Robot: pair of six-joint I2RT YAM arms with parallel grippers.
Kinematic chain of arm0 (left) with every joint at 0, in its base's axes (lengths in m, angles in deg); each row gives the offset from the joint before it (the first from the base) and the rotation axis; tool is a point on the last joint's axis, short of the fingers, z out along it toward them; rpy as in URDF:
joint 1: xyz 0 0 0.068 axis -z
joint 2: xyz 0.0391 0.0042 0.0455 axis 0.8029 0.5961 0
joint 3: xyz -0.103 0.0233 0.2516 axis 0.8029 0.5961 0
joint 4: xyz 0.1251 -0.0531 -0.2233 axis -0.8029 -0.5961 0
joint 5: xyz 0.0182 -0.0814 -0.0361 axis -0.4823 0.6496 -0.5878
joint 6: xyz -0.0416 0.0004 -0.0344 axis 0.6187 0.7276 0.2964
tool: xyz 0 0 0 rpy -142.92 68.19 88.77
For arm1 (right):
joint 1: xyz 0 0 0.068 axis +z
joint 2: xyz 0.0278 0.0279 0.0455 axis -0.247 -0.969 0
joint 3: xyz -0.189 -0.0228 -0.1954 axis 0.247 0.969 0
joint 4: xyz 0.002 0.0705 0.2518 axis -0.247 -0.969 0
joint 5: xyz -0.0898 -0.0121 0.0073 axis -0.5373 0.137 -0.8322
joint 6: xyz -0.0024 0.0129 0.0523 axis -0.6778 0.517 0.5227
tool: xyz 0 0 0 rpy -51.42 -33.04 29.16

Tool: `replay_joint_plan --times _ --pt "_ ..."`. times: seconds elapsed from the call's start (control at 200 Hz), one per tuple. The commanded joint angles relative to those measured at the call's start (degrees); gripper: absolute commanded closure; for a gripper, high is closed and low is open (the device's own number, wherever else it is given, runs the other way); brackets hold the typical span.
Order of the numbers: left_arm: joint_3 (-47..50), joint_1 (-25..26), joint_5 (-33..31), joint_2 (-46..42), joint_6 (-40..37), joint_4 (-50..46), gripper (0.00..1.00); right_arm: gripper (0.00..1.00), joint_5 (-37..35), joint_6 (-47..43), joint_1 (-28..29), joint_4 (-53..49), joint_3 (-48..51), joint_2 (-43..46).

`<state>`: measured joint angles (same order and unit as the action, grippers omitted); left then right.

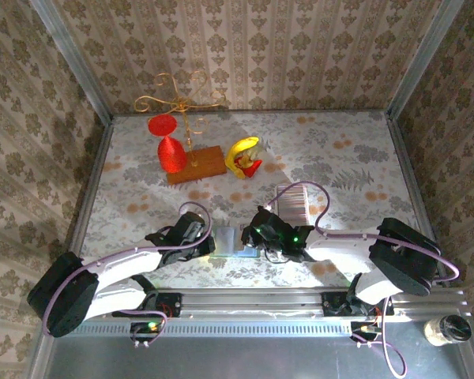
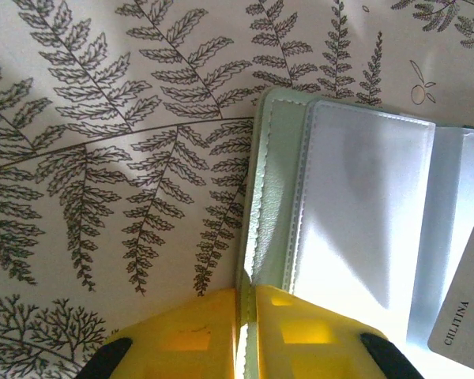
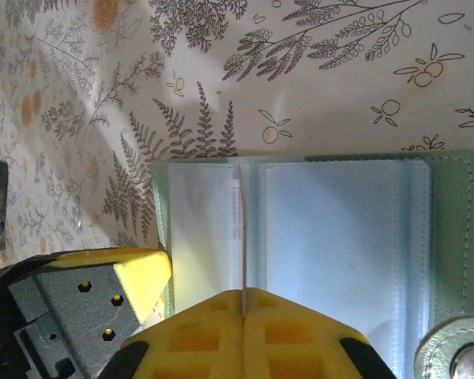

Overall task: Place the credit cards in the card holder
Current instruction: Insert the credit card into the card slot.

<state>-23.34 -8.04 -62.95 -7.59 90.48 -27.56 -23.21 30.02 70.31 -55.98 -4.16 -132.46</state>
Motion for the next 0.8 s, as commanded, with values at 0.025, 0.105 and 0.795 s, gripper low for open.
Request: replay_joint_plan --times 0.025,0.105,0.795 --pt "1.1 1.0 0.7 0.1 -0.3 -0.9 0.87 1.0 -1.3 1.3 -0.2 3.2 0.6 -1.0" --pt "1.0 1.0 0.7 0.1 -0.3 -1.1 0.87 1.0 -0.9 1.5 -0.2 3.4 0.2 -1.9" --pt "1.6 1.3 0.5 0.1 0.4 -0.3 0.9 1.0 0.8 4.5 0.1 9.1 1.9 -4.7"
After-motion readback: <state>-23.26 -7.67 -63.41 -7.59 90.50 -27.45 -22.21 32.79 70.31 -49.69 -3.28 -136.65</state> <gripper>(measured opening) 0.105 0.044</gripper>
